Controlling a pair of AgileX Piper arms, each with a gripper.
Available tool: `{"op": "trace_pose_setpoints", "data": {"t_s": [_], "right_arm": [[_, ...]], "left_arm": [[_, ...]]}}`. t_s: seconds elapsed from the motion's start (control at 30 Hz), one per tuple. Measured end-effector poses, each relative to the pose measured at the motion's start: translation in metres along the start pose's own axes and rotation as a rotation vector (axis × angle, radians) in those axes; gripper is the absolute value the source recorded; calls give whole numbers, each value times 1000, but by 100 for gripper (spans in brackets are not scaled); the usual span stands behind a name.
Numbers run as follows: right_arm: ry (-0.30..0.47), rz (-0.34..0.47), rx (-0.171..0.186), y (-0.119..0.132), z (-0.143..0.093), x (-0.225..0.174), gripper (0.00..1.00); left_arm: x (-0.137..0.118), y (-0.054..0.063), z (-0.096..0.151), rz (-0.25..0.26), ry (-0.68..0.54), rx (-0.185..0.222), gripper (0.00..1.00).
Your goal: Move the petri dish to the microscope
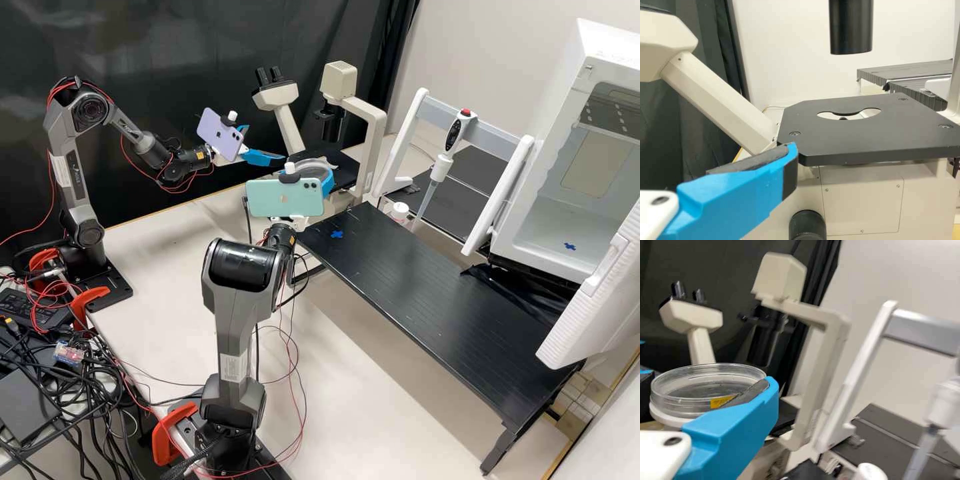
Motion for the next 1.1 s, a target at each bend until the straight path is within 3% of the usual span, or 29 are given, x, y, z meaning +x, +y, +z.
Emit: {"op": "trace_pose_setpoints", "data": {"t_s": [0.27, 0.67, 0.8, 1.1], "right_arm": [[-70, -73, 23, -15, 5, 46, 0], [-116, -95, 56, -8, 9, 99, 0], [-141, -115, 83, -9, 9, 118, 0], [-174, -178, 86, -18, 11, 148, 0]], "left_arm": [[0, 0, 0, 0, 0, 0, 100], [0, 0, 0, 0, 0, 0, 100], [0, 0, 0, 0, 0, 0, 100], [0, 0, 0, 0, 0, 0, 100]]}}
